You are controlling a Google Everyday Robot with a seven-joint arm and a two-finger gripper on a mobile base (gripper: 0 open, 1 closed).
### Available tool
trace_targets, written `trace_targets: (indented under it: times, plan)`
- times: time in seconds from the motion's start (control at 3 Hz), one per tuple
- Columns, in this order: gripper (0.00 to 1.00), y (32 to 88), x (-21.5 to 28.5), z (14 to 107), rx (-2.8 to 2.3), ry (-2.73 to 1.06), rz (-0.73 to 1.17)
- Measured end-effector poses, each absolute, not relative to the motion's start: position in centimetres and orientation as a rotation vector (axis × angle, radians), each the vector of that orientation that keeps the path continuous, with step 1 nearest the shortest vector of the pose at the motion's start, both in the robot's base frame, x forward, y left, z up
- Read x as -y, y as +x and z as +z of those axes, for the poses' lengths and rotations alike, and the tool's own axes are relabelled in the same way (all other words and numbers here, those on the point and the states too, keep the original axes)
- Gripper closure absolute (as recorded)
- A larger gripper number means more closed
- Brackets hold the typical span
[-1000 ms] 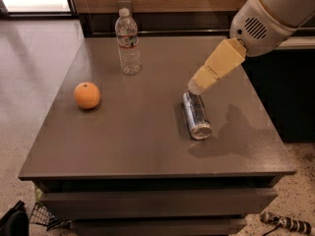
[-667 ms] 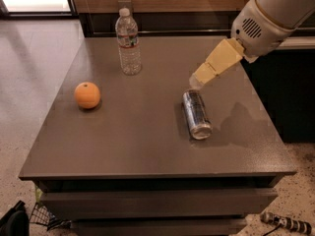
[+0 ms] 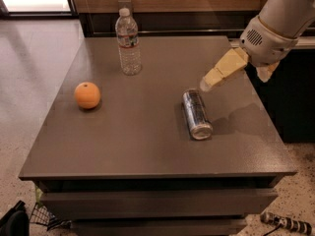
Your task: Place redbull can upright
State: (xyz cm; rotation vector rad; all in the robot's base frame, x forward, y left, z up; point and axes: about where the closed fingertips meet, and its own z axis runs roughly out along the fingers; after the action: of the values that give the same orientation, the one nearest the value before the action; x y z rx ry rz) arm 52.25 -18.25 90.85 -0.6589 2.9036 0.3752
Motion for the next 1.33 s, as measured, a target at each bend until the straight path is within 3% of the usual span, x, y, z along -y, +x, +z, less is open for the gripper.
trace_targets:
  times: [0.67, 1.33]
  plan:
    - [0.0, 54.3, 15.0, 90.4, -3.011, -0.628, 0.288]
    - [0.0, 52.4, 12.5, 88.4, -3.059, -0.528, 0.286]
